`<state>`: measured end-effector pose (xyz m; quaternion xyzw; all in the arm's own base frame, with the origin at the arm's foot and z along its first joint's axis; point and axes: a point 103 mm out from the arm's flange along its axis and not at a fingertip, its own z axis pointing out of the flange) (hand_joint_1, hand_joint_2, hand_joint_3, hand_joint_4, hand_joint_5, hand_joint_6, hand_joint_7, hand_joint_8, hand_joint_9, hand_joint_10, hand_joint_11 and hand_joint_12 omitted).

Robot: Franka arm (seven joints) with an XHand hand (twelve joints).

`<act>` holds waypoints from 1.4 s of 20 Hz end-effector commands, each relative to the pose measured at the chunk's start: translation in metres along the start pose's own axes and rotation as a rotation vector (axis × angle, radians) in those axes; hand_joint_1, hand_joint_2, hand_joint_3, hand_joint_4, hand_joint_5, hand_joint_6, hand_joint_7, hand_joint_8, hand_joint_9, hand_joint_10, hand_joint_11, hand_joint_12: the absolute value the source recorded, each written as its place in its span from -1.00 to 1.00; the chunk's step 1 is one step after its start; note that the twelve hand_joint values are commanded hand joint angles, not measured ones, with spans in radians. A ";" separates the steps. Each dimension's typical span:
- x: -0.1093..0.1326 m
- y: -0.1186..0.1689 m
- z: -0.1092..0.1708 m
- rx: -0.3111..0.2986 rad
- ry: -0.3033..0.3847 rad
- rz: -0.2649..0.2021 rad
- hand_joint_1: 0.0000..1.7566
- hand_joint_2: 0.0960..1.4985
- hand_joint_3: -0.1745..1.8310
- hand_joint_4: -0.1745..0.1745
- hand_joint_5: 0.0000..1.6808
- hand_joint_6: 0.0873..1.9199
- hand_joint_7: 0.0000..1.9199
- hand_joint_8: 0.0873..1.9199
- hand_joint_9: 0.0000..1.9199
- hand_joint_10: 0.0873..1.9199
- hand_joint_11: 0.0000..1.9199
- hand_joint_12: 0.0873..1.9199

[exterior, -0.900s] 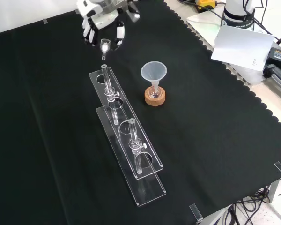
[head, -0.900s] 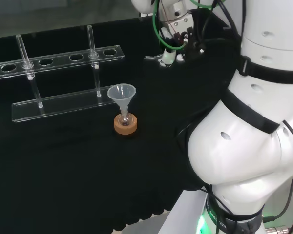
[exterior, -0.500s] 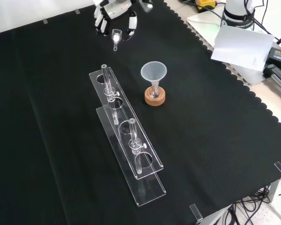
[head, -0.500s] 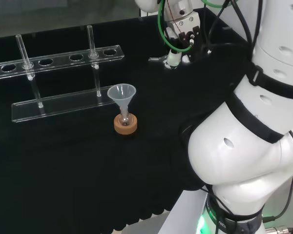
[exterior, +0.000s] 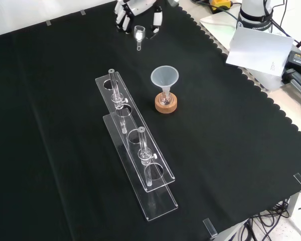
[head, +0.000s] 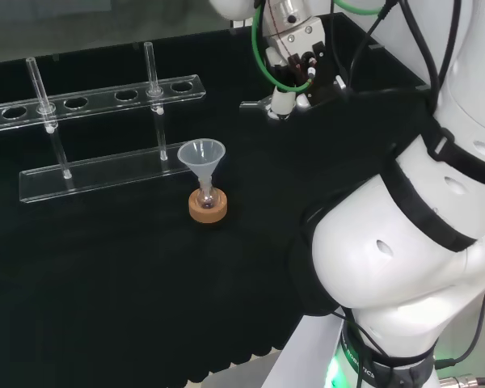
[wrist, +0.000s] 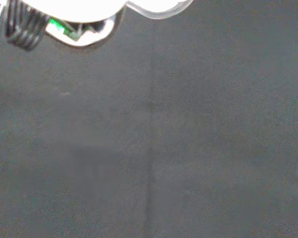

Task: Pour all the NaCl from the weighing funnel into the round-bottom flask.

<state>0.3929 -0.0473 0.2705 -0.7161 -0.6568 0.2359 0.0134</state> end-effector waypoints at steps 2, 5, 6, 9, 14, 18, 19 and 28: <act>0.038 -0.030 -0.007 0.022 -0.045 -0.039 0.27 -0.24 -0.07 1.00 0.45 -0.20 -0.36 -0.37 -0.09 -0.63 -0.18 0.11; 0.052 -0.034 -0.008 0.035 -0.067 -0.059 0.27 -0.24 -0.07 1.00 0.45 -0.20 -0.36 -0.37 -0.09 -0.63 -0.17 0.11; 0.056 -0.035 -0.008 0.039 -0.076 -0.064 0.27 -0.24 -0.07 1.00 0.45 -0.20 -0.36 -0.37 -0.09 -0.63 -0.17 0.11; 0.064 -0.037 -0.009 0.042 -0.113 -0.070 0.27 -0.24 -0.07 1.00 0.44 -0.20 -0.36 -0.37 -0.09 -0.63 -0.17 0.10; 0.071 -0.036 -0.011 0.038 -0.181 -0.076 0.27 -0.24 -0.07 1.00 0.44 -0.20 -0.36 -0.37 -0.08 -0.64 -0.16 0.10; 0.074 -0.032 -0.010 0.057 -0.209 -0.067 0.27 -0.24 -0.07 1.00 0.44 -0.19 -0.36 -0.37 -0.08 -0.64 -0.16 0.09; 0.074 -0.031 -0.010 0.060 -0.216 -0.066 0.27 -0.24 -0.07 1.00 0.44 -0.19 -0.36 -0.37 -0.08 -0.64 -0.16 0.09; 0.078 -0.025 -0.012 0.081 -0.293 -0.071 0.27 -0.24 -0.07 1.00 0.44 -0.19 -0.36 -0.37 -0.08 -0.64 -0.16 0.09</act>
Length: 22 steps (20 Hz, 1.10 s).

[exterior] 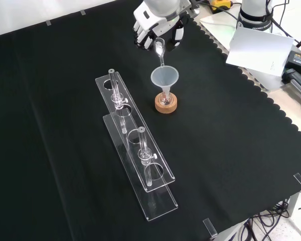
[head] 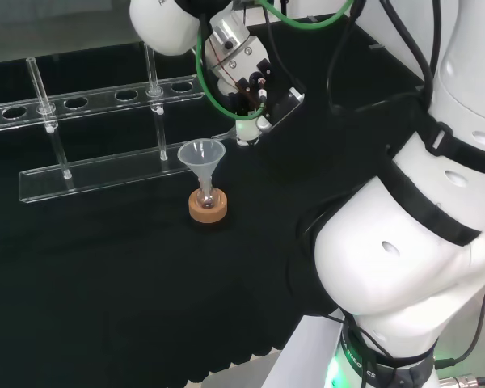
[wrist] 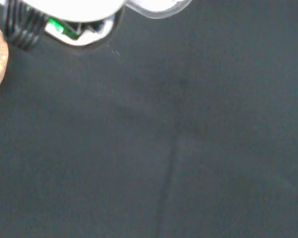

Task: Pour all the NaCl from the weighing funnel into the round-bottom flask.

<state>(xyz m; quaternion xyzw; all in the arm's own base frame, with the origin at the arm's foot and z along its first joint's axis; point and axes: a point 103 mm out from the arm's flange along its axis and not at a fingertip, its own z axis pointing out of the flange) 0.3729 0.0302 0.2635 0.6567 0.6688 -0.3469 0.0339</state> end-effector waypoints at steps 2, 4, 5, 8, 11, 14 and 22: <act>0.001 0.002 -0.004 0.015 -0.052 0.002 0.27 -0.24 -0.07 1.00 0.44 -0.19 -0.36 -0.37 -0.08 -0.64 -0.16 0.08; 0.000 0.002 -0.005 0.019 -0.062 0.005 0.27 -0.24 -0.07 1.00 0.44 -0.19 -0.36 -0.37 -0.08 -0.64 -0.15 0.08; 0.000 0.002 -0.005 0.020 -0.064 0.005 0.27 -0.24 -0.07 1.00 0.44 -0.19 -0.36 -0.37 -0.08 -0.64 -0.15 0.08; -0.001 0.002 -0.006 0.026 -0.078 0.012 0.27 -0.24 -0.07 1.00 0.44 -0.19 -0.36 -0.37 -0.08 -0.65 -0.15 0.08; -0.002 0.000 -0.008 0.031 -0.090 0.020 0.27 -0.24 -0.07 1.00 0.44 -0.19 -0.37 -0.37 -0.09 -0.65 -0.15 0.08; -0.001 -0.002 -0.011 0.037 -0.103 0.025 0.27 -0.23 -0.07 1.00 0.44 -0.18 -0.37 -0.37 -0.09 -0.65 -0.15 0.08; 0.003 -0.002 -0.013 0.032 -0.141 0.035 0.27 -0.23 -0.07 1.00 0.43 -0.18 -0.37 -0.37 -0.09 -0.65 -0.16 0.07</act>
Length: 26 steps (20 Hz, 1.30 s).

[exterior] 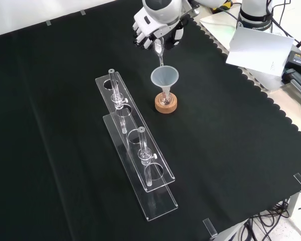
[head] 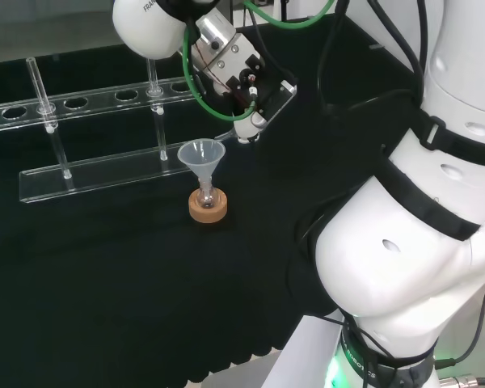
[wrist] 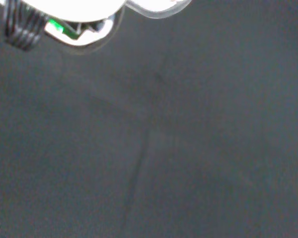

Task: Pour all the NaCl from the weighing funnel into the round-bottom flask.

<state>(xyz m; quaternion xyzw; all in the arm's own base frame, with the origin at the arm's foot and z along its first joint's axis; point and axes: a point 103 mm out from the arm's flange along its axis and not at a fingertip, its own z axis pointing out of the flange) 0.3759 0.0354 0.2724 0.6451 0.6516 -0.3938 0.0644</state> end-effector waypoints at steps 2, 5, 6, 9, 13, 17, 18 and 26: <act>0.006 -0.001 -0.006 -0.005 -0.045 0.015 0.27 -0.23 -0.07 1.00 0.43 -0.18 -0.37 -0.37 -0.09 -0.65 -0.16 0.07; 0.008 -0.001 -0.007 -0.006 -0.058 0.020 0.27 -0.23 -0.07 1.00 0.43 -0.18 -0.37 -0.37 -0.09 -0.65 -0.17 0.07; 0.008 -0.001 -0.007 -0.006 -0.057 0.016 0.27 -0.23 -0.07 1.00 0.43 -0.18 -0.37 -0.37 -0.09 -0.65 -0.17 0.07; 0.011 -0.001 -0.009 -0.003 -0.066 0.015 0.27 -0.23 -0.07 1.00 0.43 -0.17 -0.37 -0.37 -0.08 -0.65 -0.17 0.07; 0.014 -0.001 -0.010 0.001 -0.076 0.021 0.27 -0.23 -0.07 1.00 0.43 -0.17 -0.37 -0.37 -0.09 -0.66 -0.17 0.07; 0.015 -0.001 -0.010 0.009 -0.073 0.024 0.26 -0.23 -0.07 1.00 0.42 -0.16 -0.37 -0.37 -0.09 -0.66 -0.18 0.07; 0.014 -0.001 -0.010 0.010 -0.066 0.023 0.26 -0.23 -0.07 1.00 0.42 -0.16 -0.37 -0.37 -0.09 -0.66 -0.18 0.07; 0.010 0.000 -0.004 0.004 0.046 0.003 0.26 -0.22 -0.07 1.00 0.42 -0.15 -0.38 -0.37 -0.09 -0.66 -0.18 0.08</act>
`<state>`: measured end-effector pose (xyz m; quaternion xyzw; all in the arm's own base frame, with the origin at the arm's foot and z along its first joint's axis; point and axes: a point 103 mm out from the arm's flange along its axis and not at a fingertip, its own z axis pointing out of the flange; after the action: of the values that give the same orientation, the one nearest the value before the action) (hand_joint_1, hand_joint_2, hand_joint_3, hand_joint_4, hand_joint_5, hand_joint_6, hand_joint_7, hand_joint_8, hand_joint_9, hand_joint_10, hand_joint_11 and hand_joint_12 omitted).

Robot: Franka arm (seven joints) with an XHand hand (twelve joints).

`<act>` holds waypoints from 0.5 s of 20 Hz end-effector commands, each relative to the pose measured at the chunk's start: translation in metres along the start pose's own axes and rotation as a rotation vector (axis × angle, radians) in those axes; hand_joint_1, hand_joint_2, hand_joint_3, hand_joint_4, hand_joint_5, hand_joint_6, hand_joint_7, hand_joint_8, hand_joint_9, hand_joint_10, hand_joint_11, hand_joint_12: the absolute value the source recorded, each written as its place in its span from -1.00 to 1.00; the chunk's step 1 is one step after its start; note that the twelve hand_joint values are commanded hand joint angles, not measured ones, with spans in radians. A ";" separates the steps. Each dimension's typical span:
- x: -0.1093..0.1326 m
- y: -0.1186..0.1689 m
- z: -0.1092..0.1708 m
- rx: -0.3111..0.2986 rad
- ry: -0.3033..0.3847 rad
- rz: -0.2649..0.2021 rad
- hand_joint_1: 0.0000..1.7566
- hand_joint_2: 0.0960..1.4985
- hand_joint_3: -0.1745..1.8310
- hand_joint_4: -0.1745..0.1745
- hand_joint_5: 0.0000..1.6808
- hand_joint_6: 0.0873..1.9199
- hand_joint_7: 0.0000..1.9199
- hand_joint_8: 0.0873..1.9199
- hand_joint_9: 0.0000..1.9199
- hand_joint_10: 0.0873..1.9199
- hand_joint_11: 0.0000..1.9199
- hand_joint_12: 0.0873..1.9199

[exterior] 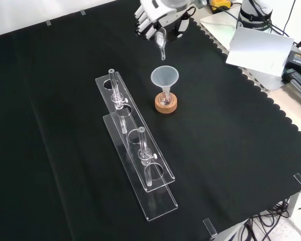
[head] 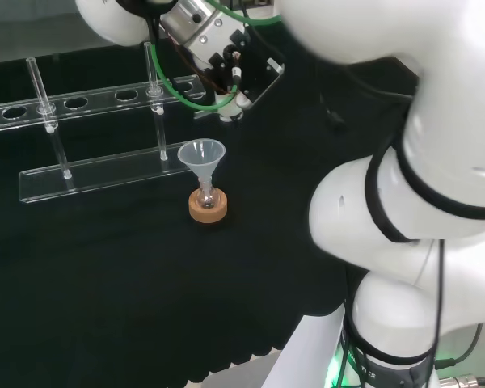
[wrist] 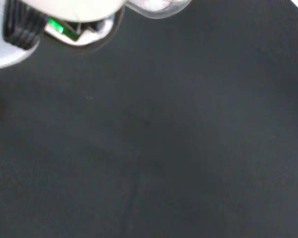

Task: Pour all the NaCl from the weighing funnel into the round-bottom flask.

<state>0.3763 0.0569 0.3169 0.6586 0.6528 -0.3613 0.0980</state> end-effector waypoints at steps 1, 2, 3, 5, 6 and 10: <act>0.019 0.018 0.041 0.090 0.060 -0.045 0.26 -0.22 -0.07 1.00 0.42 -0.15 -0.38 -0.37 -0.09 -0.66 -0.18 0.08; 0.019 0.018 0.041 0.090 0.065 -0.046 0.26 -0.22 -0.07 1.00 0.42 -0.15 -0.38 -0.37 -0.09 -0.66 -0.18 0.08; 0.018 0.019 0.042 0.089 0.073 -0.049 0.26 -0.22 -0.07 1.00 0.42 -0.15 -0.38 -0.37 -0.09 -0.66 -0.18 0.08; 0.017 0.019 0.043 0.084 0.079 -0.051 0.26 -0.22 -0.07 1.00 0.42 -0.15 -0.38 -0.37 -0.09 -0.66 -0.18 0.08; 0.017 0.019 0.042 0.081 0.082 -0.052 0.26 -0.22 -0.07 1.00 0.42 -0.15 -0.38 -0.37 -0.09 -0.66 -0.18 0.08; 0.018 0.018 0.040 0.062 0.093 -0.053 0.26 -0.22 -0.07 1.00 0.41 -0.15 -0.38 -0.37 -0.09 -0.66 -0.18 0.08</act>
<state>0.3790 0.0066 0.2796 0.6871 0.6137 -0.3863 0.0440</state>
